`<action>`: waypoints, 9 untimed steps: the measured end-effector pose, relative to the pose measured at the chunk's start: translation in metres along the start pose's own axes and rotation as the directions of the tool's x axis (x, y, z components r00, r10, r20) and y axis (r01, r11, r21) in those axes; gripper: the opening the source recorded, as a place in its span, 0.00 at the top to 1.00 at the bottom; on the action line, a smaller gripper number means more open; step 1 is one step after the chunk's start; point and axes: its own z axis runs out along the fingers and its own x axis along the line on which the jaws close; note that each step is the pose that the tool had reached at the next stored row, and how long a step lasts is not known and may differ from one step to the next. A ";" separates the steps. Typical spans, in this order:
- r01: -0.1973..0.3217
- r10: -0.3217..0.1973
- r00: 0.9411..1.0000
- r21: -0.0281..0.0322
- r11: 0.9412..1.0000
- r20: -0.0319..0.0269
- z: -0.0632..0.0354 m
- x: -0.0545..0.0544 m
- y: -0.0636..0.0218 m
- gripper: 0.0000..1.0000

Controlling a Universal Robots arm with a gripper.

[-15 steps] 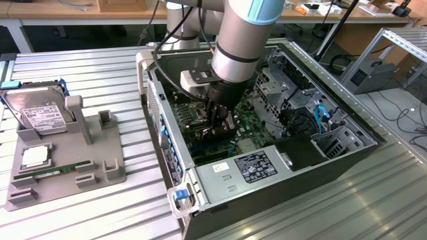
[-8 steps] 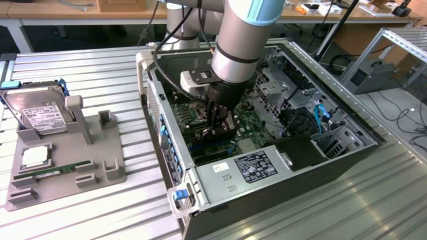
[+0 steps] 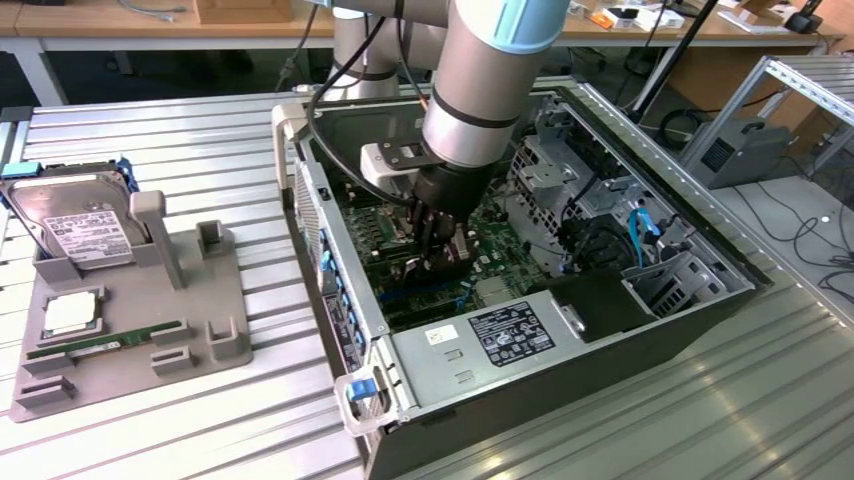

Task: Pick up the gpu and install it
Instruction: 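Insert the gpu into the slot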

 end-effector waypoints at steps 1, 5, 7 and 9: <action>0.000 0.000 1.000 0.000 1.000 0.000 0.0000 0.000 0.0000 0.73; 0.000 0.000 1.000 0.000 1.000 0.000 0.0001 0.000 0.0000 0.73; 0.000 0.000 1.000 0.000 1.000 0.000 0.0000 0.000 0.0000 0.73; 0.000 0.000 1.000 0.000 1.000 0.001 0.0003 0.000 0.0000 0.71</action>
